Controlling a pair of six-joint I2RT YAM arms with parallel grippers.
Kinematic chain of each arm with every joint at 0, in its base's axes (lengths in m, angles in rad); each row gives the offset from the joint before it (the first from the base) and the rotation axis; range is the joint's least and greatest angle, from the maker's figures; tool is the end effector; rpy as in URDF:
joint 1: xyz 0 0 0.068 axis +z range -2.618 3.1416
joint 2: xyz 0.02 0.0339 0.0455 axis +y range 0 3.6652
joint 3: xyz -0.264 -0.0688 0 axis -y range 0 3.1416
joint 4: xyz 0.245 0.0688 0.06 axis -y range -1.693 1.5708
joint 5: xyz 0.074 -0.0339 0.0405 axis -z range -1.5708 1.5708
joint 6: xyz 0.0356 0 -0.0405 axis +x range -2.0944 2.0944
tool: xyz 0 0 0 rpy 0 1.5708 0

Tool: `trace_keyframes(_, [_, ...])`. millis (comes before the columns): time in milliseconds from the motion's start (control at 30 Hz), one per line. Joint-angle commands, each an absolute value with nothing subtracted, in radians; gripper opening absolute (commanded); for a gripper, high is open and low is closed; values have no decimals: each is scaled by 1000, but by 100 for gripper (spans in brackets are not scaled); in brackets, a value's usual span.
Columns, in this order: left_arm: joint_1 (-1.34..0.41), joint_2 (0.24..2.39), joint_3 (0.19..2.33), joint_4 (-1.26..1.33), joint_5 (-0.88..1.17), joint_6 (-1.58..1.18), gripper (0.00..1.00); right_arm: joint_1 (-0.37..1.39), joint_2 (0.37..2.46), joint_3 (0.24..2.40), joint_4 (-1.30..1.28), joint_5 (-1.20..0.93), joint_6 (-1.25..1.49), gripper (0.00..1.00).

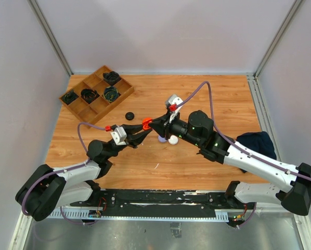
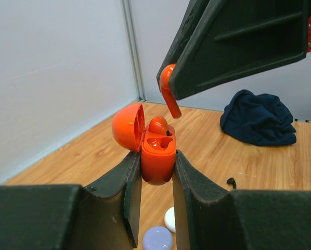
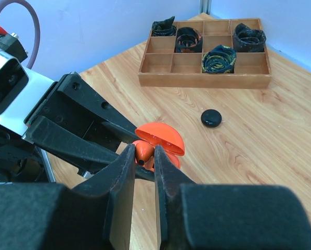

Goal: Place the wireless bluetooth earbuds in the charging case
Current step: Place the earbud in the charging case.

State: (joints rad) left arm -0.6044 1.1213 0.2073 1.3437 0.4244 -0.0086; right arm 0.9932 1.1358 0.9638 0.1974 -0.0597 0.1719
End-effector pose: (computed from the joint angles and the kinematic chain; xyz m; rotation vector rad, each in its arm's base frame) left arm 0.1556 -0.1252 0.2382 0.7089 0.9893 -0.7795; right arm 0.1456 0.2273 0.3729 -0.6951 1.4717 0.9586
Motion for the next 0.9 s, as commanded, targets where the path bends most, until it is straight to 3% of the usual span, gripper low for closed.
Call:
trace_keyframes(0, [-611, 1125, 229, 1406, 433, -23, 0, 1011, 1151, 952, 264, -63, 196, 13])
trace_keyframes(867, [-611, 1164, 221, 1504, 408, -156, 0, 1025, 1188, 945, 253, -31, 160, 15])
